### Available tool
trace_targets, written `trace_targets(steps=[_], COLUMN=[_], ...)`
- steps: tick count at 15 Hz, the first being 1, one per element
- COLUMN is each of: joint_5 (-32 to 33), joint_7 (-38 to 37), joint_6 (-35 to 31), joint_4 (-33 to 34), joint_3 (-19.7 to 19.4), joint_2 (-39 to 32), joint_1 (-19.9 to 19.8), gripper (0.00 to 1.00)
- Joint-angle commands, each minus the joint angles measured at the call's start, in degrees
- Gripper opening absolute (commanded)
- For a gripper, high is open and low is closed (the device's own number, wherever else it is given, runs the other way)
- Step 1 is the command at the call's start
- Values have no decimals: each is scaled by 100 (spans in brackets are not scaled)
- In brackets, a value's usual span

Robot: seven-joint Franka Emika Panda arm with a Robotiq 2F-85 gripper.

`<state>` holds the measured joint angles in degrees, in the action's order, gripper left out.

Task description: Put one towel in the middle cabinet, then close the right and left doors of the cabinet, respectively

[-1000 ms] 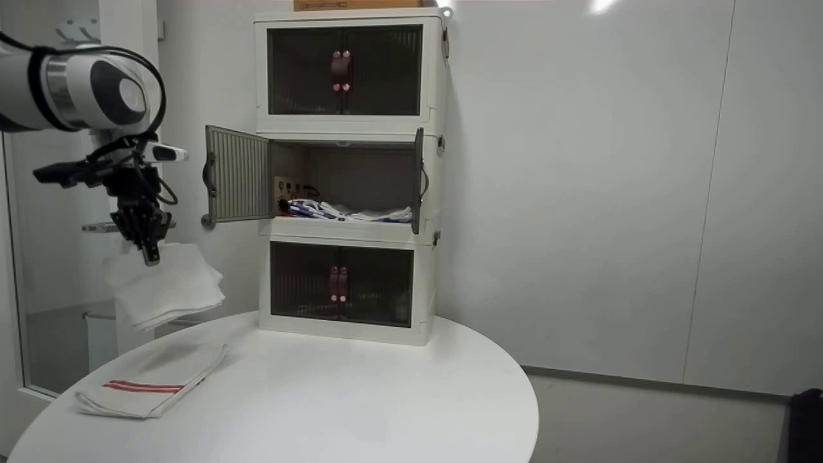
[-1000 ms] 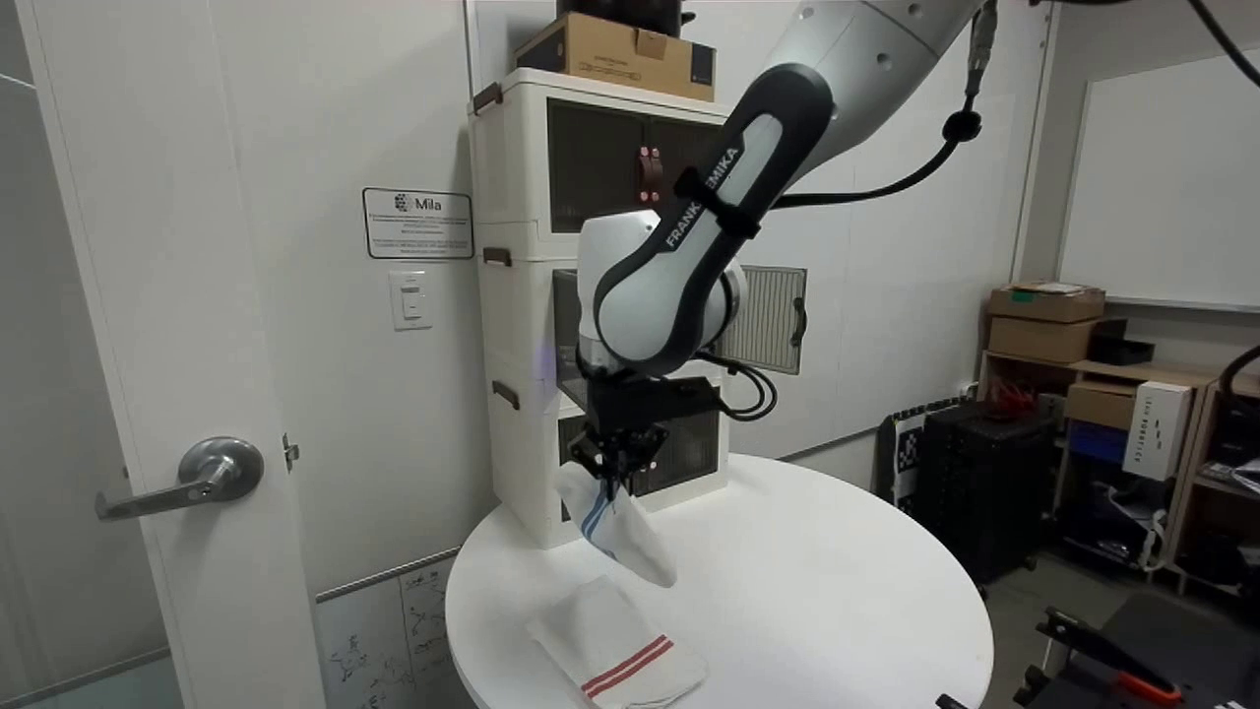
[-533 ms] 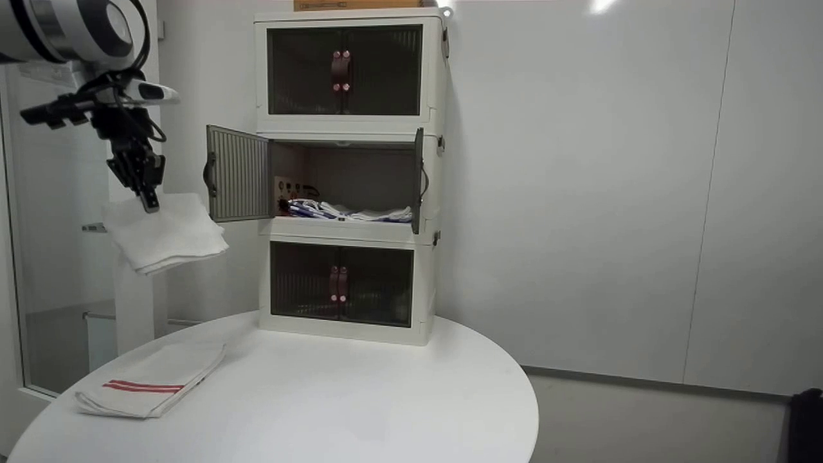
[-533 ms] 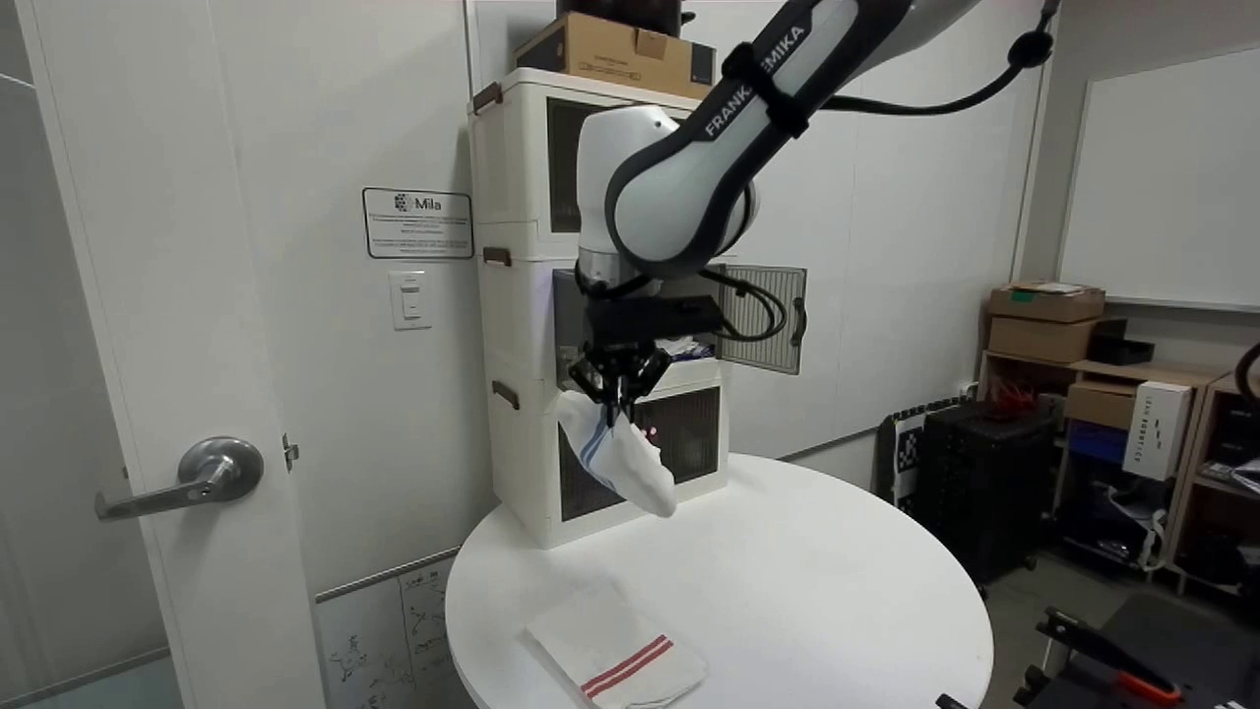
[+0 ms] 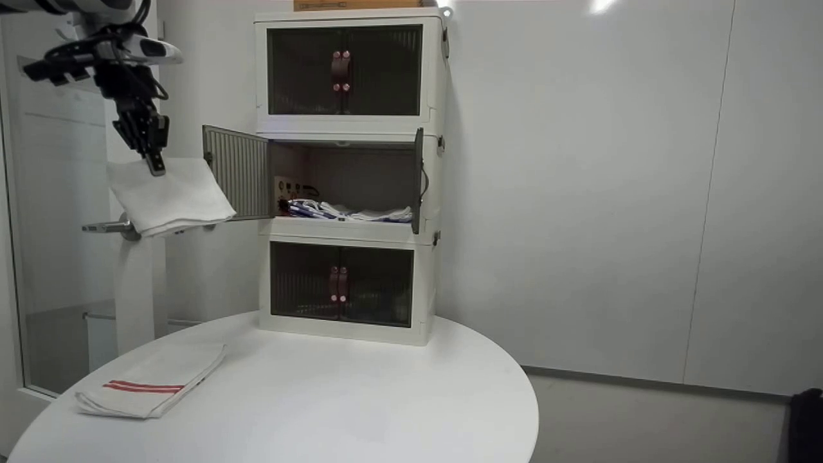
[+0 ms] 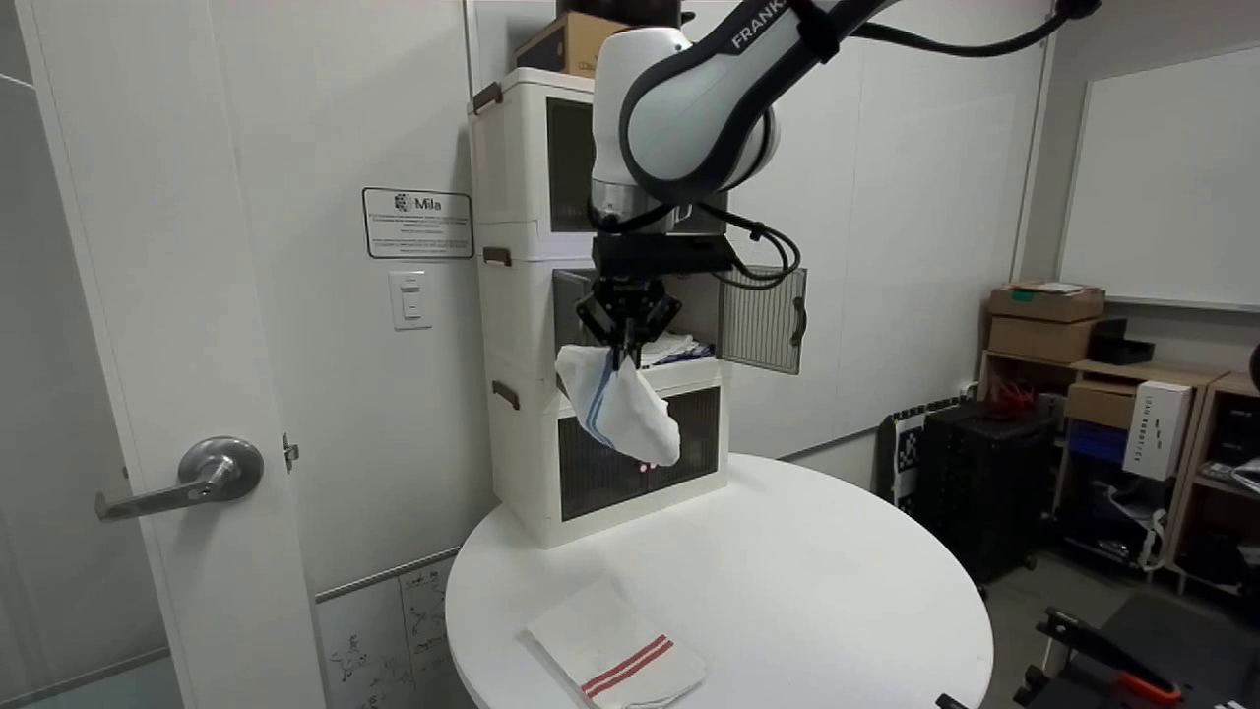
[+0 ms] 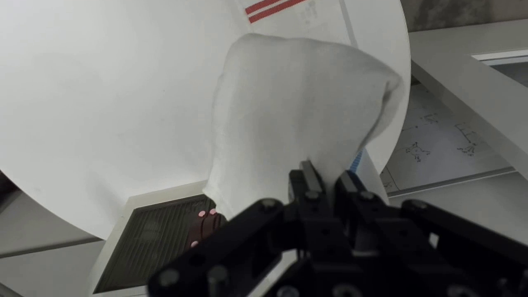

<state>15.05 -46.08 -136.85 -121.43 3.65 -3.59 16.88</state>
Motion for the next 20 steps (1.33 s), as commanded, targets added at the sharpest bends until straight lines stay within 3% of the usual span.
trace_targets(steps=[1, 7, 11, 15, 18, 20], joint_5=[31, 72, -287, -1293, -2174, -2163], joint_7=[-102, 54, 418, 1445, 2409, 2511], joint_6=[216, 339, 248, 474, 1192, 1807], joint_4=[64, 146, 29, -90, -35, 47], joint_3=[117, 56, 33, 26, 42, 71], joint_2=[323, 603, 905, 1252, 1491, 1625], joint_1=[-341, -848, -1097, -1137, -1061, -1120], gripper=[4, 4, 4, 4, 4, 4])
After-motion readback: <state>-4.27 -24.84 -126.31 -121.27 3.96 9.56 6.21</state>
